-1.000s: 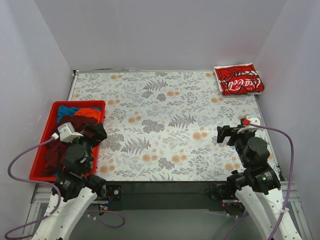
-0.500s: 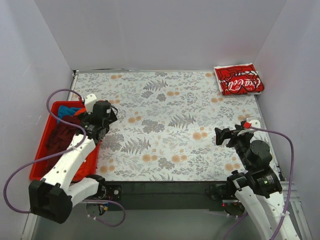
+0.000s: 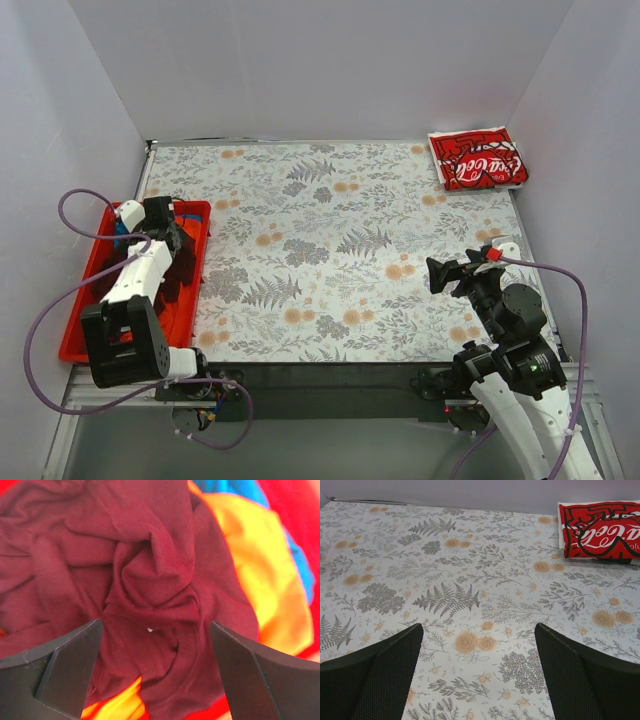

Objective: Fold and stack the t-shirts
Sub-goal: Grab the tshirt from the pile

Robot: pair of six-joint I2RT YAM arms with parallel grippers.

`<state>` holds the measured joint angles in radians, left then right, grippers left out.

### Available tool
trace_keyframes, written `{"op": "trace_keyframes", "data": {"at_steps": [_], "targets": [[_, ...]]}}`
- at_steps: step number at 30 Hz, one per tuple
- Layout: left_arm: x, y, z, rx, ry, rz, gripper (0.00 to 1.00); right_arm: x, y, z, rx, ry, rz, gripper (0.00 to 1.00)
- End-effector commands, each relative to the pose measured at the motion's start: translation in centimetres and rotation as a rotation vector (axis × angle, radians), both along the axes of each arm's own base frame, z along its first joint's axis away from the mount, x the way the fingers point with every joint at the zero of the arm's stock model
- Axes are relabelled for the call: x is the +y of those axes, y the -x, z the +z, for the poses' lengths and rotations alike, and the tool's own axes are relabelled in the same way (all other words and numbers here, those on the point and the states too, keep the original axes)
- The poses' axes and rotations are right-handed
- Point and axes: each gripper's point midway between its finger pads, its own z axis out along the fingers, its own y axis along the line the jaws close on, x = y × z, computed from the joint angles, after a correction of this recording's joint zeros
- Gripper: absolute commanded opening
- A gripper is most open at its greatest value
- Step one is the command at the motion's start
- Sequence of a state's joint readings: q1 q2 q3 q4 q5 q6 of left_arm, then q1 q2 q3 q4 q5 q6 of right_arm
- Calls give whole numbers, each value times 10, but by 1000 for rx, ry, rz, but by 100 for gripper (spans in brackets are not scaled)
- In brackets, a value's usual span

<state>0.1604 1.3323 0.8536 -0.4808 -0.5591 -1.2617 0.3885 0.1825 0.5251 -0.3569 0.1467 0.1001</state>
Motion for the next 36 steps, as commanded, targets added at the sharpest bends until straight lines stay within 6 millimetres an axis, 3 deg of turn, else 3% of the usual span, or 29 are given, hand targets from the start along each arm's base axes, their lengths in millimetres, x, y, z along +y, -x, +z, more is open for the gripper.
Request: {"op": "trace_keyframes", "data": {"at_steps": [1,3,6,7,13,14,19,22,23,25,26,27,28,29,31,32,33,34,35,36], "targets": [[8,-8,-6,-39,2,45,86,5,-1,8,-35,-7,27,99],[10,-13,-11,-33,-2,50,84,6,-1,6,-30,-2,32,99],[12,-17,-8,-42,-11,53,72,7,-2,4,-24,2,34,98],[13,-17,-7,-47,-16,54,59,8,-2,5,-22,1,36,98],[16,-20,4,-77,-44,45,16,10,-3,2,-12,10,46,98],[17,-19,5,-79,-48,47,0,10,-3,1,-9,11,46,99],[-4,-36,38,-136,-63,-80,0,10,-3,1,-10,10,48,98],[-45,-55,75,-180,-125,-215,0,11,-4,2,-10,10,49,98],[-72,-61,82,-188,-131,-288,0,10,-3,1,-10,10,49,98],[-97,-73,110,-245,-141,-341,0,10,-3,2,-13,9,46,98],[-127,-77,120,-265,-134,-413,0,10,-3,3,-16,8,46,98],[-143,-82,127,-280,-131,-448,0,9,-3,3,-17,8,43,98],[-162,-91,151,-337,-120,-484,0,9,-3,4,-19,7,43,98],[-197,-92,161,-364,-107,-568,0,9,-2,4,-22,6,43,98],[-242,-106,192,-425,-89,-654,0,8,-3,5,-23,6,37,98],[-282,-101,201,-441,-76,-758,0,7,-2,7,-32,2,34,99],[-307,-102,212,-463,-66,-810,0,5,-1,9,-38,2,28,98],[-335,-106,209,-451,-69,-867,0,3,-1,9,-41,0,14,98],[-384,-95,244,-531,-30,-969,0,1,-1,11,-52,-6,3,98],[-408,-91,254,-546,-42,-1038,0,-2,0,14,-61,-12,-11,98]]}}
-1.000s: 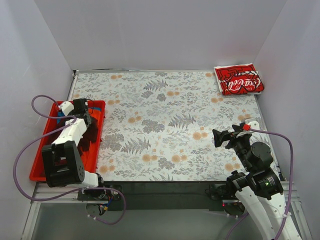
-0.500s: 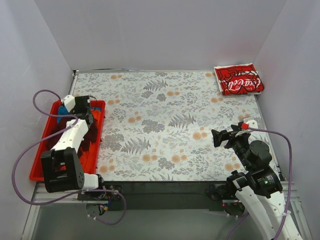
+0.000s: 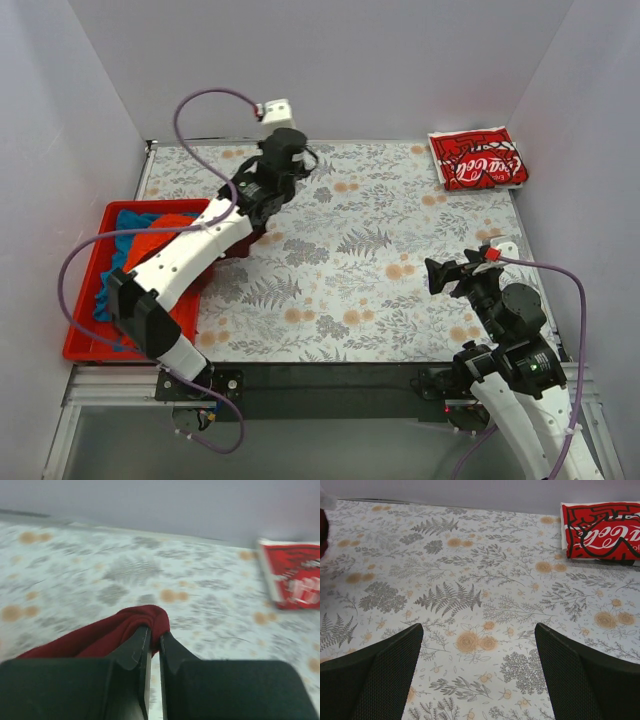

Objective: Fold and stack the t-shirts
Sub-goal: Grab the tshirt from the pile, then move the tshirt to the center of the board

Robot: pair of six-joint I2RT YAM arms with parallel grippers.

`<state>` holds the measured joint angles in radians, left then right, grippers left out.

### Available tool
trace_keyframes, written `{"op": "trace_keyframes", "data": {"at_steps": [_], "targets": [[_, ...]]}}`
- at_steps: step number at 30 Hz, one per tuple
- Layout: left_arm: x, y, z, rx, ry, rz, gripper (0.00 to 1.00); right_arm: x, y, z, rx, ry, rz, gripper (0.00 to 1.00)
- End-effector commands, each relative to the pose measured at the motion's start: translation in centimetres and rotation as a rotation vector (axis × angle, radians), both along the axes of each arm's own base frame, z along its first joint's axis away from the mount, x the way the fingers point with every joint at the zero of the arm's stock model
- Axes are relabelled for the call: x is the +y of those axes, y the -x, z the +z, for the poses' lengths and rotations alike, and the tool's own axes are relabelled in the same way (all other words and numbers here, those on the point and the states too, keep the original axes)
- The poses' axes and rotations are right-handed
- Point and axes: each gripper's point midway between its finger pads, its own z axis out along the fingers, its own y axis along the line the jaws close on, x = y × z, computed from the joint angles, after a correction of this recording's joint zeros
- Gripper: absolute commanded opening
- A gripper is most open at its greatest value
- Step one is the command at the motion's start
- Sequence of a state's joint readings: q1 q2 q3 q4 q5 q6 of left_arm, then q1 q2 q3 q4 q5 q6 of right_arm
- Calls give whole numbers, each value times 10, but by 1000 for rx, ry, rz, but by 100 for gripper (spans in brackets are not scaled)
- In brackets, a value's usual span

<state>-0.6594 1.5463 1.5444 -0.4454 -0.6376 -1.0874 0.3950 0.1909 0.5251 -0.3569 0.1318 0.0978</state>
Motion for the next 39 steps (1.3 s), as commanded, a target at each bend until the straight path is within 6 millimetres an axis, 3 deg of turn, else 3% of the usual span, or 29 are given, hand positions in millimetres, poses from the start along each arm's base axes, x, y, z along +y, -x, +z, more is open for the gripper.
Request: {"op": "trace_keyframes", "data": {"at_steps": [1,2,4,5,8,9,11,15,18,21,23,24,25,26,28,29,32,34,39], "targets": [[-104,22,53,-101,8,-267,0,-10,-1,16,-71,-17,-55,98],[-152,37,77,-146,39,-371,0,-13,0,19,-85,-24,-66,98],[-197,54,99,-197,28,-498,0,-20,0,21,-92,-33,-106,98],[-230,75,122,-248,53,-573,0,-22,1,24,-105,-42,-117,98],[-268,112,155,-333,64,-705,0,-33,5,30,-131,-68,-170,98],[-270,119,173,-368,96,-724,0,-36,6,31,-141,-73,-182,99],[-270,130,189,-395,143,-763,0,-43,11,37,-170,-95,-213,99],[-236,131,201,-461,114,-700,0,-48,14,41,-193,-110,-228,99],[-199,114,169,-425,6,-594,0,-38,28,59,-256,-131,-140,98],[-165,100,120,-333,-44,-536,0,-29,39,69,-257,-133,-68,98],[-130,94,62,-238,-88,-492,1,-19,39,67,-205,-102,-15,99],[-124,87,62,-233,-72,-466,2,-16,42,72,-214,-107,4,98],[-111,81,44,-204,-81,-440,3,-13,41,69,-195,-97,21,99],[-88,70,11,-154,-104,-393,5,-7,36,61,-145,-77,39,98],[-69,61,-25,-89,-120,-357,6,7,28,50,-65,-57,91,98],[-55,56,-56,-29,-165,-330,6,13,27,46,-36,-48,120,99],[-36,56,-92,40,-249,-278,6,38,18,25,97,-37,219,98],[-30,61,-104,66,-269,-280,6,45,6,3,211,-30,215,99],[-2,79,-130,108,-300,-243,6,44,-14,-43,420,-16,120,99]]}}
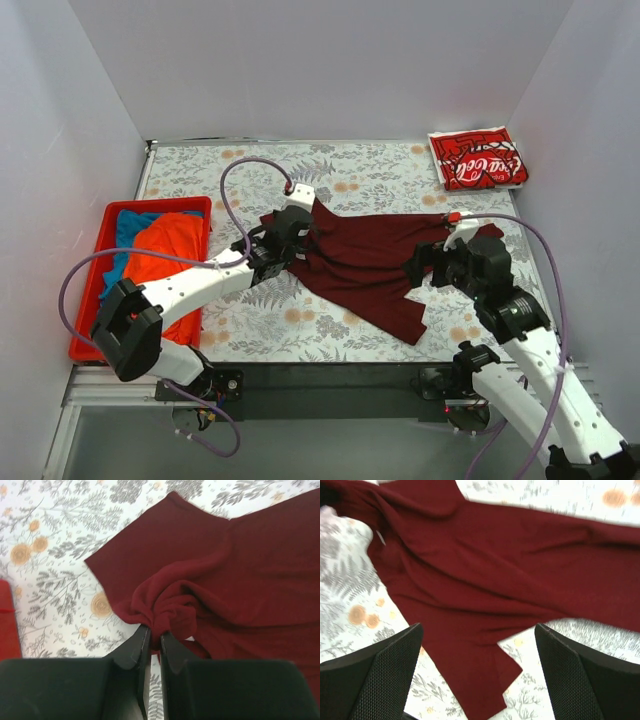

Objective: Fold and stack the t-shirts
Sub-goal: Move the tshirt to the center of the board, then flatten the tshirt out

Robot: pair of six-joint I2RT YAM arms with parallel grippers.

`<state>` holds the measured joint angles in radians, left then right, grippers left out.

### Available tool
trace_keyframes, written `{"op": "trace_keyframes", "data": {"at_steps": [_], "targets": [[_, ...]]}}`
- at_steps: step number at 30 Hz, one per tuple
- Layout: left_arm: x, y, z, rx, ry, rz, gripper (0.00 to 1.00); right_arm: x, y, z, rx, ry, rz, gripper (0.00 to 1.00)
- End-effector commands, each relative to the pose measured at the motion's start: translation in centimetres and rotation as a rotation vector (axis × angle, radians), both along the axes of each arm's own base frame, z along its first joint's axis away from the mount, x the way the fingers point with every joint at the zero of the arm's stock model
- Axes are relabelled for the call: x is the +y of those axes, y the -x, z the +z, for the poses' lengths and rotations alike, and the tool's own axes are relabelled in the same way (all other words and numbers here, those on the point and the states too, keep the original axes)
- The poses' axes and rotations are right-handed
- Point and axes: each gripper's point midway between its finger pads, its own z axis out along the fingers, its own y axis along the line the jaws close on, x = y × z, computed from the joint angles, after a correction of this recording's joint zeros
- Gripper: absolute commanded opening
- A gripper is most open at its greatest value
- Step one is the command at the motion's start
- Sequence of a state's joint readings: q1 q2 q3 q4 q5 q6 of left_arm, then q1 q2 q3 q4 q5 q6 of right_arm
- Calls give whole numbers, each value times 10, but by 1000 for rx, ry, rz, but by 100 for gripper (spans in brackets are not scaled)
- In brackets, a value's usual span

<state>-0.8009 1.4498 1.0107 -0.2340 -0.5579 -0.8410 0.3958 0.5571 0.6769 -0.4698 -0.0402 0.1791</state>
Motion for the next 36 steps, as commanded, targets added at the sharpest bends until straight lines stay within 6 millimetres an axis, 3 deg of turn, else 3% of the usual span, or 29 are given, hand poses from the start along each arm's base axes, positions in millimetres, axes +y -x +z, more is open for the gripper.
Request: {"op": "trace_keyframes", "data": {"at_steps": [1,4,7,13,17,23,26,27,28,30,31,33,36], "targets": [[28,8,17,-68,36,83,6,4,-9,-23,120,-2,-42,98],[51,11,0,-49,27,143,6,12,-15,-49,216,19,-26,92],[60,13,-11,-49,28,160,6,23,-11,-77,338,37,36,86],[54,7,-15,-34,26,149,6,44,27,-128,585,31,205,73],[54,8,-18,-16,21,149,6,43,33,-139,609,68,194,73],[62,23,-31,59,22,187,6,26,-20,-105,431,156,25,73],[69,24,-37,75,-21,209,6,17,-45,-108,424,206,-48,72],[72,24,-39,79,-38,217,6,16,-57,-101,410,196,-63,72],[74,25,-43,93,-64,225,6,17,-65,-109,432,213,-68,71],[80,25,-49,102,-107,247,6,13,-85,-104,413,234,-98,70],[84,26,-51,110,-133,257,6,12,-92,-115,438,255,-102,70],[93,25,-57,112,-195,294,7,13,-109,-113,435,259,-104,70],[100,25,-64,126,-256,312,7,13,-118,-134,497,285,-98,70]]}}
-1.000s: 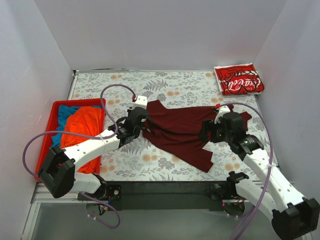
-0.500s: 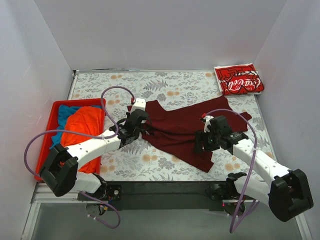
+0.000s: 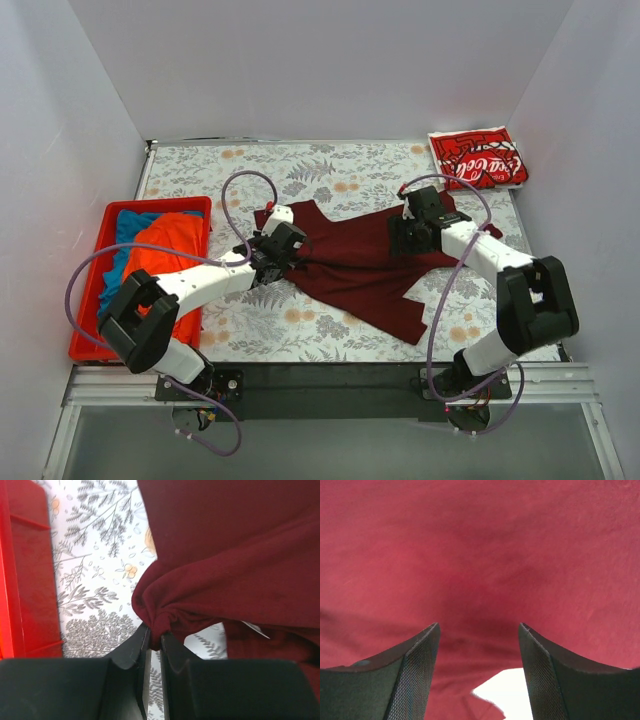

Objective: Fold and stack the t-shirts
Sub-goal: Flatten the tshirt out

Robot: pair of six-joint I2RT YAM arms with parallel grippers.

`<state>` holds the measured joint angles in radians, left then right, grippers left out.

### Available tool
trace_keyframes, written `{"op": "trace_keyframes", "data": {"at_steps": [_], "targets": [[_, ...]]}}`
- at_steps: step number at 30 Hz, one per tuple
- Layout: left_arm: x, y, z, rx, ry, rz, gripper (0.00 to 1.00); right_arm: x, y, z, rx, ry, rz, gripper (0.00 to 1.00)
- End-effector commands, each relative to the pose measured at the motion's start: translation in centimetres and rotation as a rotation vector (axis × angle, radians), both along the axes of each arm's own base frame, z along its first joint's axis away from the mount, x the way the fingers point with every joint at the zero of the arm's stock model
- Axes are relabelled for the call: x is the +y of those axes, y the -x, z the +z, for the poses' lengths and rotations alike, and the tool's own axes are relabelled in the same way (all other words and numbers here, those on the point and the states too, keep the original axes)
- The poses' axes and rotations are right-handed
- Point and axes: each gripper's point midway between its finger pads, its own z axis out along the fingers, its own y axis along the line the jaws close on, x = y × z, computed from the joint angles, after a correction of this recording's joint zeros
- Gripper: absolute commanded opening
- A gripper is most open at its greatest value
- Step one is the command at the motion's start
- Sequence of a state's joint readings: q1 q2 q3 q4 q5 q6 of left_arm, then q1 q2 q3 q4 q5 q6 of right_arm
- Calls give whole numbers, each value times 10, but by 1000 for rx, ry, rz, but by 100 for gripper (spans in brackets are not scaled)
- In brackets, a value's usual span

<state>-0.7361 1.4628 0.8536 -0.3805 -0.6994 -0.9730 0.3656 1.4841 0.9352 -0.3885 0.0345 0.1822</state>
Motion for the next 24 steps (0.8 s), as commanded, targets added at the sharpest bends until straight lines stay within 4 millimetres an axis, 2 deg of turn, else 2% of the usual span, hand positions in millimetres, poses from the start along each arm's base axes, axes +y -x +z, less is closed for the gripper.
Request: {"op": "trace_keyframes", "data": {"at_steps": [1,3,4,7,8,9,10,11,13,14,15,17,19,20,22,23,24], "targets": [[17,-3,8,-14,-89,65,7,-2,-22,-8,0,35,0,70],[18,-2,5,-5,-101,66,7,-4,-15,-20,54,50,-3,70],[20,-2,4,-1,-108,70,7,-6,-6,-32,98,59,-3,71],[25,-1,-1,35,-114,79,8,-8,21,-46,194,52,7,71],[24,0,-3,44,-103,83,8,-14,39,-58,243,69,7,72],[22,1,-5,61,-91,78,9,-10,56,-58,287,32,38,72],[24,2,-6,76,-88,79,9,-13,70,-62,321,37,45,72],[23,2,-8,85,-79,78,10,-20,93,-70,377,49,47,72],[18,6,-10,116,-54,60,12,-24,125,-67,438,28,50,72],[16,8,-10,126,-34,58,13,-31,152,-75,499,24,41,72],[12,11,-12,145,-13,51,14,-24,161,-67,488,-29,35,72],[3,24,-19,210,55,33,18,-26,186,-66,536,-43,3,73],[-1,39,-29,263,120,54,20,-18,191,-48,522,-53,15,75],[-8,47,-28,286,182,40,30,-14,194,-42,523,-82,29,76],[-9,58,-28,302,245,70,41,-6,185,-24,458,-133,30,76],[-12,59,-17,285,285,65,50,-7,180,-19,428,-131,26,76],[-13,59,-10,272,303,65,55,-9,170,-11,368,-119,19,76]]}}
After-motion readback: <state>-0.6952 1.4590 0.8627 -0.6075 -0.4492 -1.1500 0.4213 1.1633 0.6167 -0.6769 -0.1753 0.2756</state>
